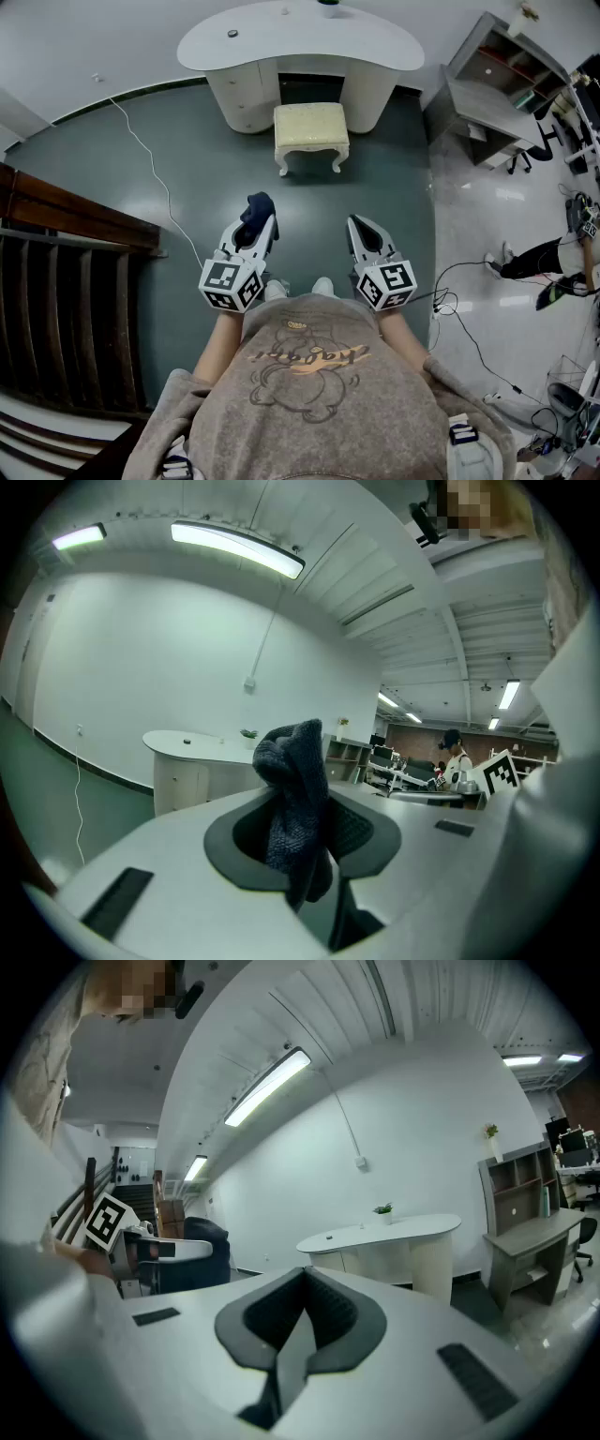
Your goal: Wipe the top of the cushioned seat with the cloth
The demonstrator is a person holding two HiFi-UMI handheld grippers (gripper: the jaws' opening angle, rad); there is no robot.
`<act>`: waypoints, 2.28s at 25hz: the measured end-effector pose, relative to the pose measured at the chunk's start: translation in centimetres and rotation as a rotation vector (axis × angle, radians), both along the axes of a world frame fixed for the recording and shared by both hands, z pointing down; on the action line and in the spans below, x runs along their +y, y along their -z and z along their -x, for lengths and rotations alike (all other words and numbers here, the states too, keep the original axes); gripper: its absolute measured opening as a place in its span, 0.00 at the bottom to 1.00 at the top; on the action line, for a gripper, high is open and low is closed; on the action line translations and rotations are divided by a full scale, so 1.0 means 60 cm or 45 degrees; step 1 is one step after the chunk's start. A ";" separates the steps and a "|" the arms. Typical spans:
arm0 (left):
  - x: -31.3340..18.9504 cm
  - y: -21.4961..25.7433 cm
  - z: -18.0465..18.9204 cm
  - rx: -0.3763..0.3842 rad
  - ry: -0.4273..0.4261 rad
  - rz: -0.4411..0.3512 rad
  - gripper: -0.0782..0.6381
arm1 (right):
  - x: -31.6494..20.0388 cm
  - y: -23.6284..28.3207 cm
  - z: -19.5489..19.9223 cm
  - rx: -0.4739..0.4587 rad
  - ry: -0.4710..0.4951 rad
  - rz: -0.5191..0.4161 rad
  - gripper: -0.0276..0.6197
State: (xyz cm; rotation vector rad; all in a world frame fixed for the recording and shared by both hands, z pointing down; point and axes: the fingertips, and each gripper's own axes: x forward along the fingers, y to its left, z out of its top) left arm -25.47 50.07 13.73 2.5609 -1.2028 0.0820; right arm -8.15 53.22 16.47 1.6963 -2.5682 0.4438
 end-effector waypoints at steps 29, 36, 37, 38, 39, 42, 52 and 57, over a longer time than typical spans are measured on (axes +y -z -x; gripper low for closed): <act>-0.071 -0.020 -0.089 0.000 0.116 -0.026 0.25 | -0.083 -0.043 -0.094 0.004 0.126 0.012 0.05; -0.189 -0.023 -0.113 0.001 0.091 -0.007 0.25 | -0.193 -0.045 -0.127 0.024 0.101 0.034 0.05; -0.209 -0.022 -0.114 0.002 0.086 -0.005 0.25 | -0.213 -0.043 -0.130 0.026 0.094 0.033 0.05; -0.229 -0.022 -0.115 0.003 0.081 -0.002 0.25 | -0.234 -0.042 -0.132 0.025 0.086 0.032 0.05; -0.249 -0.023 -0.116 0.003 0.076 0.003 0.25 | -0.254 -0.041 -0.135 0.023 0.078 0.033 0.05; -0.312 -0.026 -0.119 -0.001 0.061 0.020 0.25 | -0.316 -0.039 -0.137 0.016 0.064 0.039 0.05; -0.524 -0.028 -0.109 -0.016 0.022 0.053 0.25 | -0.515 -0.038 -0.120 0.013 0.029 0.082 0.05; -0.615 -0.035 -0.116 -0.016 -0.007 0.077 0.25 | -0.597 -0.038 -0.133 0.023 -0.011 0.100 0.05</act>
